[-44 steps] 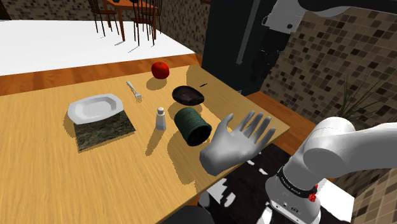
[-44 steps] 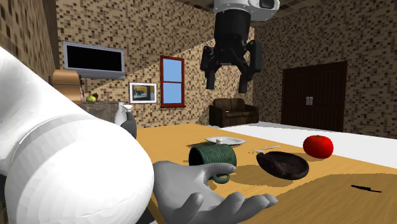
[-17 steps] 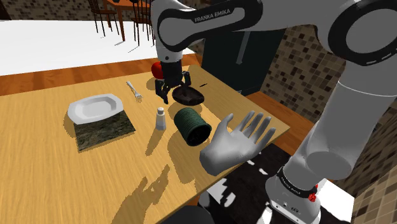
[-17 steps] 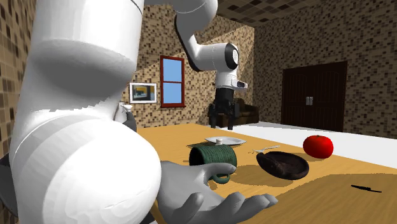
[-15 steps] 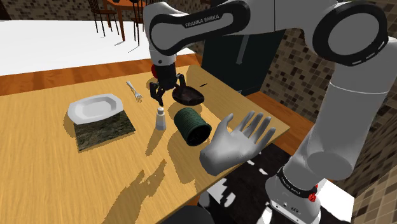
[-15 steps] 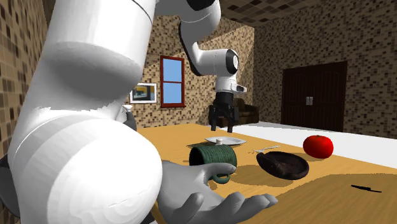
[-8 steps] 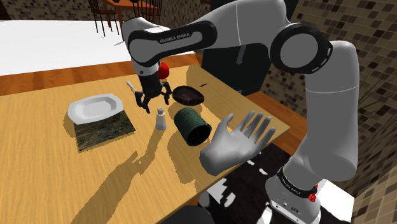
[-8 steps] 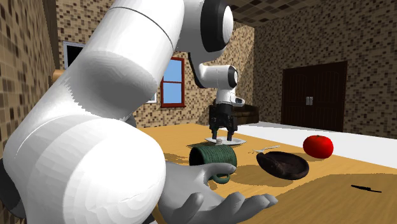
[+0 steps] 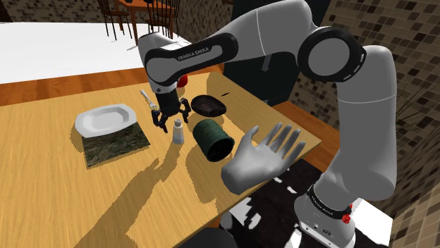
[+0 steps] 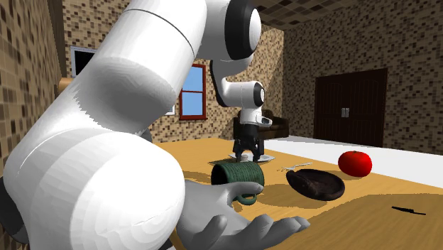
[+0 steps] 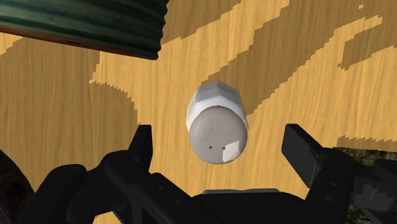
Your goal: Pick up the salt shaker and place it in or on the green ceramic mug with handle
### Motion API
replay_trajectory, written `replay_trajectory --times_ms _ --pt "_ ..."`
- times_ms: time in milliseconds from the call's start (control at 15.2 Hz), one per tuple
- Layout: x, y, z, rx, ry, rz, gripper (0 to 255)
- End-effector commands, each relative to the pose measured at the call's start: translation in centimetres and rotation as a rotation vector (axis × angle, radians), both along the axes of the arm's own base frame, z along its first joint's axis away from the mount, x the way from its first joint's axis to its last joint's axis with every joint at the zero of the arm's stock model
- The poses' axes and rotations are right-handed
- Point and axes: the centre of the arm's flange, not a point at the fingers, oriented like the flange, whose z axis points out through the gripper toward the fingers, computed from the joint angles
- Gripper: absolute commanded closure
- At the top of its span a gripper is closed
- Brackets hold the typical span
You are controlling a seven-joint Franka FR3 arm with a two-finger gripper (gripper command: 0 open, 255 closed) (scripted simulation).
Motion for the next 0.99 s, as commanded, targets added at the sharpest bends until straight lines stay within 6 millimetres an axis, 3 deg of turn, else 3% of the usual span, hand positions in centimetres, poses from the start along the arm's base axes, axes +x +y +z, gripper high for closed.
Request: replay_trajectory --times_ms 0,330,396,924 --pt "-0.02 -0.01 -0.11 0.0 0.0 0.0 0" --pt "-0.02 -0.01 -0.11 0.0 0.0 0.0 0" --pt "-0.02 -0.01 -0.11 0.0 0.0 0.0 255" --pt "-0.02 -0.01 -0.11 0.0 0.0 0.0 255"
